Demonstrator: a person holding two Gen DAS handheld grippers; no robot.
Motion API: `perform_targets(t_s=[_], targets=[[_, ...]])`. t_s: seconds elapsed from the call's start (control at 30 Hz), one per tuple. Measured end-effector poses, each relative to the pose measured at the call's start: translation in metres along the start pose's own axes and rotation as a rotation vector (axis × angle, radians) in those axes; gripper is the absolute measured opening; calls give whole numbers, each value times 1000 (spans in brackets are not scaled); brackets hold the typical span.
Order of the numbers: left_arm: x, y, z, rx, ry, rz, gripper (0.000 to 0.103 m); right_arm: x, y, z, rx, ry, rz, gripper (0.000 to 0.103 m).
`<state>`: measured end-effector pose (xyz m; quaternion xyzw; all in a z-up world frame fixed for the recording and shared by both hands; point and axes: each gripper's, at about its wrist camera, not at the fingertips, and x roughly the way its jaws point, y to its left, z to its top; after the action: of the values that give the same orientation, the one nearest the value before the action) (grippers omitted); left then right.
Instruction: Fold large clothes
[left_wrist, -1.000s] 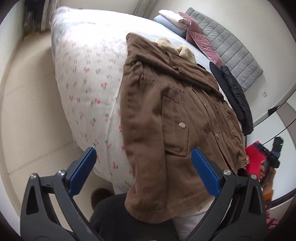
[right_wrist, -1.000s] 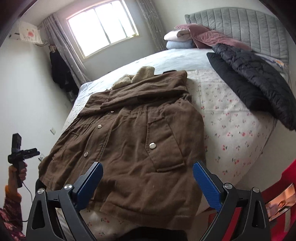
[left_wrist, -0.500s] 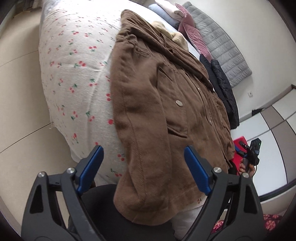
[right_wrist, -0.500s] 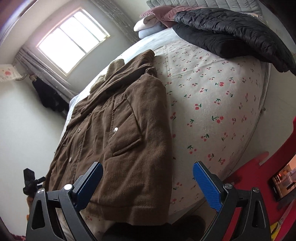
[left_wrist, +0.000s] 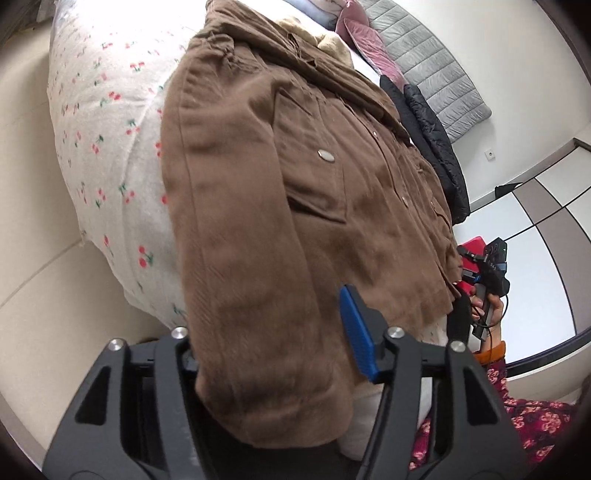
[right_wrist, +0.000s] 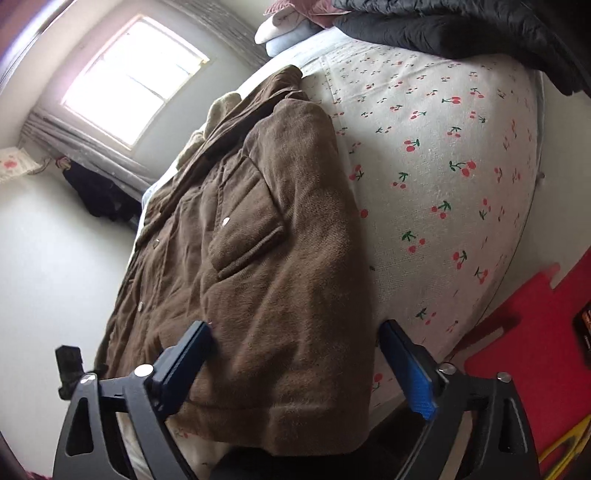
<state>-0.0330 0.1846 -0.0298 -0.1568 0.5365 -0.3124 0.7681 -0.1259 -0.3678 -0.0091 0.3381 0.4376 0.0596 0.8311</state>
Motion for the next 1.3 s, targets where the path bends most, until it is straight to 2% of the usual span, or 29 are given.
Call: perform_targets(t_s=[0.1, 0.13, 0.17, 0.23, 0.33, 0.47, 0.53, 0.57, 0.7, 0.8, 0.87, 0.93, 0.97, 1.0, 1.03, 1.07, 1.1, 1.13, 1.2, 1.3], targets=[[2, -11, -3, -8, 7, -31, 40, -6, 13, -7, -19, 21, -3, 60], [3, -16, -3, -3, 7, -36, 33, -8, 18, -8, -26, 29, 16, 42], [3, -21, -3, 3, 4, -39, 30, -10, 23, -10, -37, 28, 18, 33], [1, -28, -2, 9, -6, -32, 25, -16, 34, -13, -58, 13, 19, 23], [-9, -41, 1, -4, -35, -53, 17, -31, 51, -15, -91, -35, 24, 18], [-44, -60, 8, 14, -122, -118, 15, -69, 67, -11, -125, -143, 27, 14], [-54, -63, 8, 22, -124, -137, 15, -86, 60, -7, -110, -175, 17, 14], [-54, -64, 6, 34, -105, -119, 15, -89, 52, -6, -95, -169, -5, 13], [-29, -46, -9, 28, 53, 29, 19, -78, 21, -19, -52, -75, -100, 13], [-17, -25, -21, -28, 148, 20, 26, -73, -13, -37, 14, -13, -223, 13], [-13, -27, -33, 15, 250, 44, 31, -82, -38, -46, 85, -13, -245, 16], [-22, -34, -37, 76, 248, 56, 32, -91, -50, -47, 128, -32, -230, 18], [-27, -36, -37, 87, 243, 68, 34, -95, -52, -47, 138, -46, -217, 26], [-34, -35, -34, 88, 221, 77, 42, -100, -53, -45, 139, -66, -196, 31], [-37, -35, -29, 81, 198, 71, 53, -100, -50, -42, 134, -81, -179, 41], [-43, -32, -25, 68, 155, 63, 60, -99, -47, -37, 124, -97, -161, 52], [-49, -28, -22, 46, 102, 66, 70, -96, -43, -32, 110, -108, -143, 57], [-51, -19, -21, 26, 67, 69, 75, -90, -36, -25, 97, -113, -128, 64], [-51, -8, -12, -24, 21, 60, 76, -76, -21, -15, 69, -98, -97, 66], [-39, 7, -3, -89, 18, 82, 76, -51, -7, -1, 41, -85, -62, 66]])
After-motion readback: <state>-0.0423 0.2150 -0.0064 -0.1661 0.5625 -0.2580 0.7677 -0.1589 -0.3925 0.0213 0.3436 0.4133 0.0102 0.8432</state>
